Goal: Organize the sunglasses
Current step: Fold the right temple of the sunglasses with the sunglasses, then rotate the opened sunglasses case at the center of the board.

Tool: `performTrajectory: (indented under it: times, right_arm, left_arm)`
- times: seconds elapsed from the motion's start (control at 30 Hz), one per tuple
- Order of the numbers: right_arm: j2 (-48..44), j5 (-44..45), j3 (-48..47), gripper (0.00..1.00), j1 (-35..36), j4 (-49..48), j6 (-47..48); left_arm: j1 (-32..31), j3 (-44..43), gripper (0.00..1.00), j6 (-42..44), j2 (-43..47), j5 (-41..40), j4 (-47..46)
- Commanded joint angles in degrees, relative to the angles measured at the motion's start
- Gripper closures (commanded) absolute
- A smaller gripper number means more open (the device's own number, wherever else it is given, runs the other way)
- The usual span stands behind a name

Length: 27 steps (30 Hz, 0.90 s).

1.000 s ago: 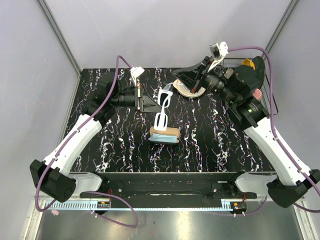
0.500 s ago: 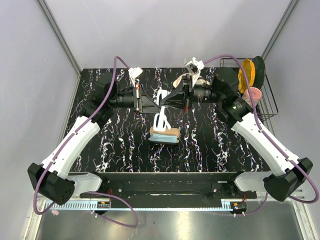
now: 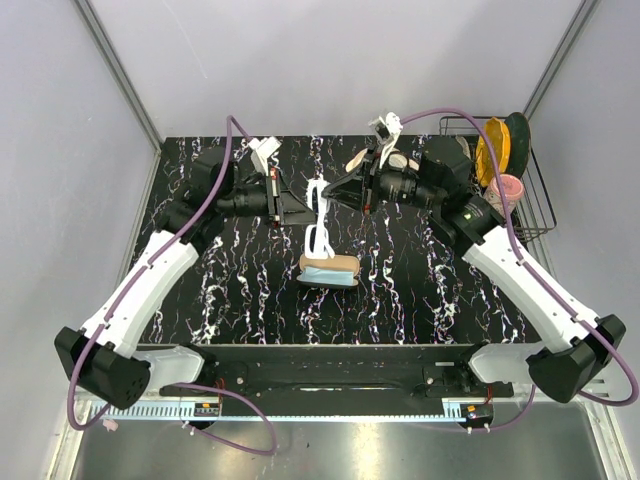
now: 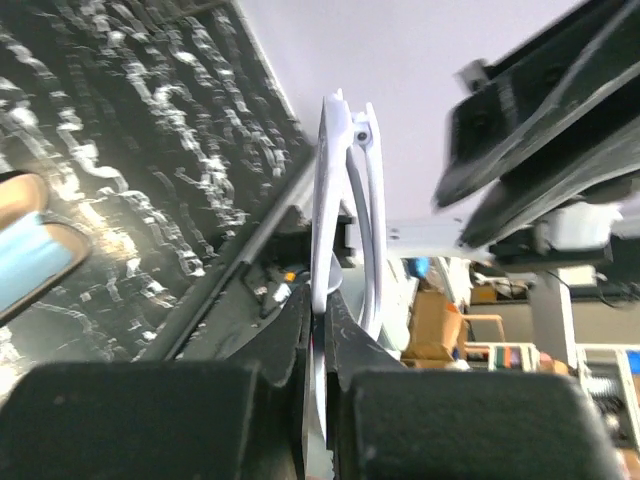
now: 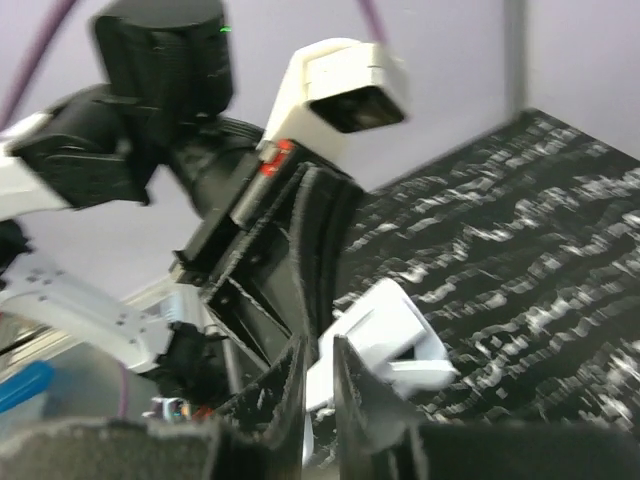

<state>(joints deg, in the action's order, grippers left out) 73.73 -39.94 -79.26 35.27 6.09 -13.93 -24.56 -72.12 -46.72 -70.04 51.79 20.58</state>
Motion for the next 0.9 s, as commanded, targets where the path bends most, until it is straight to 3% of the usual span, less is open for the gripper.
performTrajectory:
  times: [0.0, 0.1, 0.17, 0.2, 0.33, 0.6, 0.87]
  right_arm:
    - [-2.0, 18.2, -4.2, 0.68, 0.0, 5.6, 0.0]
    - [-0.6, 23.1, -4.1, 0.54, -0.5, 11.2, 0.2]
    - [0.1, 25.6, -3.4, 0.53, -1.6, 14.1, -2.5]
    - [0.5, 26.2, -2.0, 0.54, -2.2, 15.0, -3.8]
    - [0.4, 27.7, 6.1, 0.74, -6.9, 16.7, -9.8]
    - [4.7, 27.4, 24.7, 0.82, -7.0, 13.4, -7.3]
    - [13.2, 29.3, 32.3, 0.94, -4.7, 8.0, -9.5]
  left_arm:
    - [1.7, -2.2, 1.00, 9.3, -0.4, -12.1, 11.8]
    - [2.5, 0.3, 1.00, 10.4, 0.5, -16.5, 13.4]
    - [2.8, 1.9, 1.00, 10.8, 1.3, -21.1, 14.5]
    - [2.9, 3.6, 1.00, 11.4, 1.7, -22.2, 15.1]
    - [2.9, 9.7, 1.00, 10.3, 2.9, -26.3, 14.2]
    - [2.9, 22.5, 1.00, 3.6, 3.6, -26.1, 4.6]
    - [2.9, 27.4, 1.00, 1.5, 5.1, -29.7, 3.6]
